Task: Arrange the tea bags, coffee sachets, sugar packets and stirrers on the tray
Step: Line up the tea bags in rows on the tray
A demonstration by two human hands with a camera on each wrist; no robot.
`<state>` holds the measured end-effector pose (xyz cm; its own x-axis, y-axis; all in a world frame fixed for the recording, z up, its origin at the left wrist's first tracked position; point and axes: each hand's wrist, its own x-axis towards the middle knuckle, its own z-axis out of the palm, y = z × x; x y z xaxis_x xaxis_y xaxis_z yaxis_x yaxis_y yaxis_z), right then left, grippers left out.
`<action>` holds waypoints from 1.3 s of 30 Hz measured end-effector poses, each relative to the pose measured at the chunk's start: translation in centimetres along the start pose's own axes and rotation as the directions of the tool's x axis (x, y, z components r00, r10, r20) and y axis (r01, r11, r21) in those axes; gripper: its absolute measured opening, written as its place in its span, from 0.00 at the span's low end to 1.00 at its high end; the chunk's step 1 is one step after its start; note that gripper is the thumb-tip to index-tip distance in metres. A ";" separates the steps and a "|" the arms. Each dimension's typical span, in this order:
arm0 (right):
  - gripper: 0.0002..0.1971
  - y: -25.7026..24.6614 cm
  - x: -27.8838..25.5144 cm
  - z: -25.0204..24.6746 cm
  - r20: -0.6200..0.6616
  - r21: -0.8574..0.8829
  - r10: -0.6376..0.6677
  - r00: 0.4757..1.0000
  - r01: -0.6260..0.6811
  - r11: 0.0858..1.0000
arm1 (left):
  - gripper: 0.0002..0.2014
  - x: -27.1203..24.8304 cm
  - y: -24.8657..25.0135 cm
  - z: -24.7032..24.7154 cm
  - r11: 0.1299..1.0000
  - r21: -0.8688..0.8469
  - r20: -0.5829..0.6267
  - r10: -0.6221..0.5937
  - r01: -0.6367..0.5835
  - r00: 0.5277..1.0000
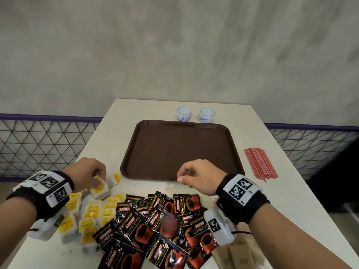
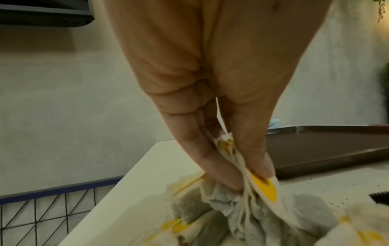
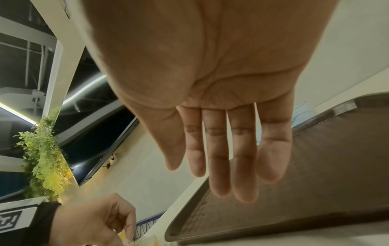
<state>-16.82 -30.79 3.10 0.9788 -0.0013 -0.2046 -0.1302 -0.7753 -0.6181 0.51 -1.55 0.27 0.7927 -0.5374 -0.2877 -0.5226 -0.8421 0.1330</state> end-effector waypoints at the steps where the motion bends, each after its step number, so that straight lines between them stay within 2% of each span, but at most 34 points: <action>1: 0.07 0.1 0.1 0.0 0.001 0.004 0.002 1.000 -0.002 1.000 | 0.11 0.0 0.1 0.0 0.999 -0.047 -0.015 0.014 -0.014 1.000; 5: 0.05 0.4 0.4 0.2 0.012 0.016 -0.005 1.000 0.005 1.000 | 0.07 0.1 1.2 -0.7 0.960 -0.272 -0.082 0.044 -0.065 0.996; 8: 0.06 0.3 0.8 0.5 0.034 0.021 -0.013 0.999 0.012 1.000 | 0.02 0.5 2.3 -1.5 0.945 -0.313 -0.079 0.076 -0.097 0.994; 10: 0.07 0.0 1.2 0.7 0.055 0.032 -0.017 0.998 0.016 0.999 | 0.04 0.6 3.2 -2.1 0.941 -0.320 -0.071 0.091 -0.109 0.993; 14: 0.17 -0.9 2.1 1.5 0.092 0.113 -0.058 0.994 0.048 0.993 | 0.08 0.8 5.4 -3.3 0.894 -0.416 -0.088 0.141 -0.165 0.986; 18: 0.27 -1.9 3.6 2.1 0.049 0.212 -0.125 0.991 0.112 0.971 | 0.08 0.7 7.9 -4.3 0.821 -0.515 -0.087 0.236 -0.247 0.968; 20: 0.24 -2.4 4.5 2.5 0.025 0.342 -0.146 0.989 0.129 0.931 | 0.09 0.7 8.8 -4.5 0.778 -0.567 -0.090 0.268 -0.271 0.959; 23: 0.11 -2.9 5.6 2.5 0.007 0.574 -0.150 0.989 0.119 0.810 | 0.16 0.7 9.5 -4.5 0.730 -0.621 -0.115 0.277 -0.287 0.954; 26: 0.07 -3.2 6.2 2.1 -0.004 0.650 -0.162 0.987 0.126 0.750 | 0.25 1.0 9.4 -4.4 0.698 -0.652 -0.135 0.278 -0.297 0.951; 28: 0.06 -3.1 6.6 1.8 -0.005 0.674 -0.166 0.986 0.126 0.728 | 0.27 1.2 9.1 -4.5 0.644 -0.712 -0.132 0.269 -0.280 0.954; 30: 0.06 -3.0 6.8 1.4 -0.020 0.702 -0.154 0.988 0.124 0.702 | 0.23 1.4 8.9 -4.9 0.576 -0.777 -0.112 0.271 -0.254 0.956; 33: 0.05 -2.6 7.2 1.0 -0.029 0.768 -0.124 0.992 0.101 0.632 | 0.08 1.6 8.7 -5.5 0.519 -0.822 -0.091 0.286 -0.234 0.954; 39: 0.02 -2.4 8.7 1.0 0.013 0.824 -0.101 0.995 0.047 0.565 | 0.05 2.4 7.6 -6.2 0.538 -0.813 -0.091 0.260 -0.223 0.961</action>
<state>-8.15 -28.31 2.06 0.9848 0.0855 -0.1510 -0.1580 0.0828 -0.9840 0.33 -9.52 6.45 0.6547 -0.7397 -0.1554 -0.2024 -0.3696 0.9069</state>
